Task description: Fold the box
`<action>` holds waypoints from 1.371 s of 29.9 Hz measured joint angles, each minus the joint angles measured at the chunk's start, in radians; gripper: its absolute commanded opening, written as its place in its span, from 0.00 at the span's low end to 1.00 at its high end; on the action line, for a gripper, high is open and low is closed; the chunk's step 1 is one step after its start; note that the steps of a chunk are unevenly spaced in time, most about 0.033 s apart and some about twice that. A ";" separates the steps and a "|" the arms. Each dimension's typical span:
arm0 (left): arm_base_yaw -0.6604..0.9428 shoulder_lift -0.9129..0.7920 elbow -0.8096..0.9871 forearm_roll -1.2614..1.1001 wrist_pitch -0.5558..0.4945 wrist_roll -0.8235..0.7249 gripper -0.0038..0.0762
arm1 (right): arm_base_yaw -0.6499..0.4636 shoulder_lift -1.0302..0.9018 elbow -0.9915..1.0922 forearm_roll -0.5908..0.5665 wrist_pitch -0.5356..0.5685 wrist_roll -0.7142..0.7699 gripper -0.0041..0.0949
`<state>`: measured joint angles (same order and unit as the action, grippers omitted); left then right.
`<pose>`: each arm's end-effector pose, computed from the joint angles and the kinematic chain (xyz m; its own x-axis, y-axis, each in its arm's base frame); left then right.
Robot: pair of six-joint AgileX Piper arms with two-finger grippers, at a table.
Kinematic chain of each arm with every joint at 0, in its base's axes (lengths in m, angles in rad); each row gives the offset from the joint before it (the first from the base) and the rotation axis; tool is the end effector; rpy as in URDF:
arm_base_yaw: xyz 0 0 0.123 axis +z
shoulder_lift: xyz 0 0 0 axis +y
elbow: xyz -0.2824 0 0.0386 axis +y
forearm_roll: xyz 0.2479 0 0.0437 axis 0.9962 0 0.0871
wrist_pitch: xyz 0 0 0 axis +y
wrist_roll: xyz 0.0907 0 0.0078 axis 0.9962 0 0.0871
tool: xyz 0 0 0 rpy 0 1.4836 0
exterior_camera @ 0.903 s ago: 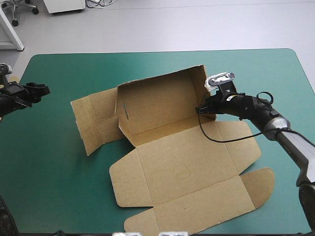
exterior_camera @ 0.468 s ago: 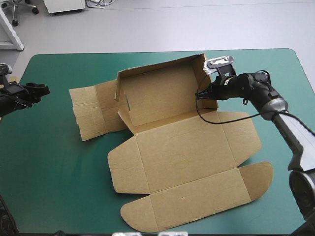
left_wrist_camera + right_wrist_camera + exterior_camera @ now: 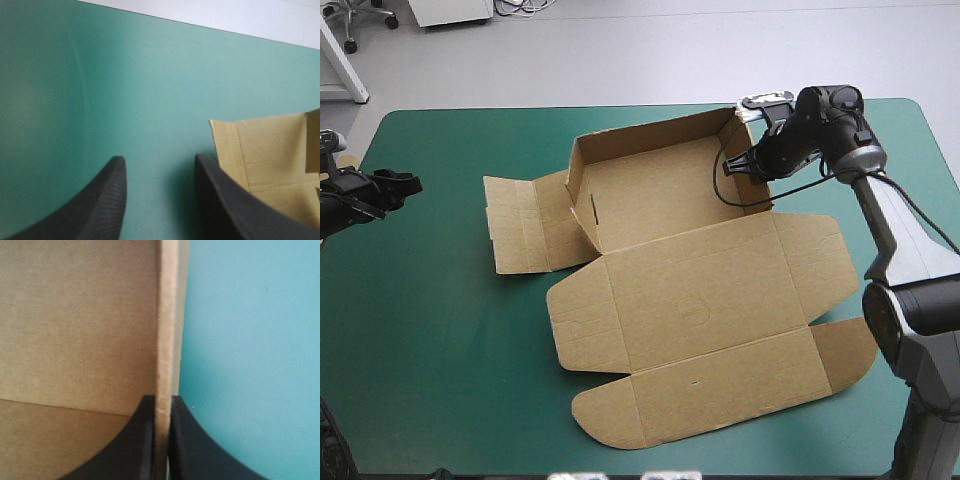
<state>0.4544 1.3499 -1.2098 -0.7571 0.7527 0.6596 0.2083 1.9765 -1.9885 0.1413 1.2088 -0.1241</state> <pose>0.2805 0.0894 0.3669 -0.5463 -0.2120 -0.8103 -0.0214 0.9707 -0.2395 0.4227 0.1016 0.3332 -0.8530 -0.2550 -0.4555 -0.3265 0.9414 0.0844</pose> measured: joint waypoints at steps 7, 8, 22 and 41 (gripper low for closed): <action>0.000 0.000 0.000 -0.001 0.006 0.000 0.44 | -0.015 0.086 -0.050 -0.008 0.032 0.040 0.03; 0.000 0.000 0.000 -0.001 0.007 0.000 0.44 | -0.015 0.100 -0.050 -0.005 0.032 0.046 0.03; 0.000 0.000 0.000 -0.005 0.009 0.000 0.44 | -0.015 0.148 -0.085 0.005 0.016 0.030 0.69; 0.000 0.000 0.000 -0.005 0.015 0.010 0.44 | -0.015 0.041 -0.233 0.004 0.037 0.028 0.68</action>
<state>0.4544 1.3501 -1.2098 -0.7620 0.7678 0.6691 0.1934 2.0179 -2.2218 0.1449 1.2461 -0.0963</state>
